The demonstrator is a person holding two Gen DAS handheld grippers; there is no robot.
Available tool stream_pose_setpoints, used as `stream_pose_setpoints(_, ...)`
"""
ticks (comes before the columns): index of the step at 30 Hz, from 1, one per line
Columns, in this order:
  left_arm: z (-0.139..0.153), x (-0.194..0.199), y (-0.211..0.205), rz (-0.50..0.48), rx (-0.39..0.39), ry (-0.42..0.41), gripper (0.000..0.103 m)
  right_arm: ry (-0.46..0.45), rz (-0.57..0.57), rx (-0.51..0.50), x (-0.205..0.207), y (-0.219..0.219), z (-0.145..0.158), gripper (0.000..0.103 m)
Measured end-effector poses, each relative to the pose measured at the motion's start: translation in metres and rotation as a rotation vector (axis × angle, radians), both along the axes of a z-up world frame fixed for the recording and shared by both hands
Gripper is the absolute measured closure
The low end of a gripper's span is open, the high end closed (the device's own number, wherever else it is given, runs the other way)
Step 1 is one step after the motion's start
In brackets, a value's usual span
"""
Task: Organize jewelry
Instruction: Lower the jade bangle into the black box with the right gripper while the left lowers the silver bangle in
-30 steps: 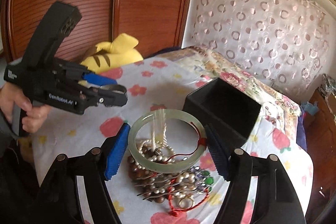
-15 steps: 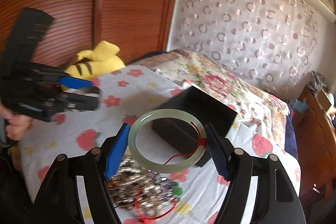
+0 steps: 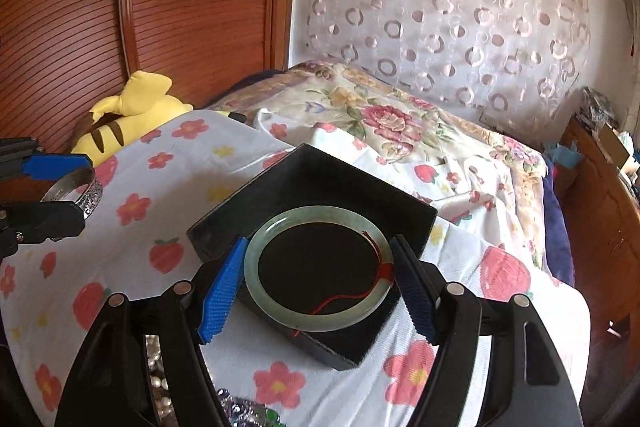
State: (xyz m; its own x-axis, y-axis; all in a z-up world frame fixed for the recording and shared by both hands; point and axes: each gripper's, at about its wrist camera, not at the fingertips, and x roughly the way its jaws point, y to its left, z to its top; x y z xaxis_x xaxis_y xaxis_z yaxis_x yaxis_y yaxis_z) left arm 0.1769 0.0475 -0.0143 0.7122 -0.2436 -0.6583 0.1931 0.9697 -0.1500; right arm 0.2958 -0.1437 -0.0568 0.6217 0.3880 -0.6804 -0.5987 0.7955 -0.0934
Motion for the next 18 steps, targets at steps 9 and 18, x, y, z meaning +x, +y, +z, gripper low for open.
stream_pose_setpoints(9,-0.004,0.031,-0.014,-0.004,0.002,0.014,0.047,-0.002,-0.029,0.034,-0.002,-0.021,0.002,0.020)
stream_pose_setpoints(18,-0.004,0.069,-0.045,-0.024,0.022,0.031,0.047,-0.017,-0.075,0.069,-0.018,-0.071,0.007,0.020)
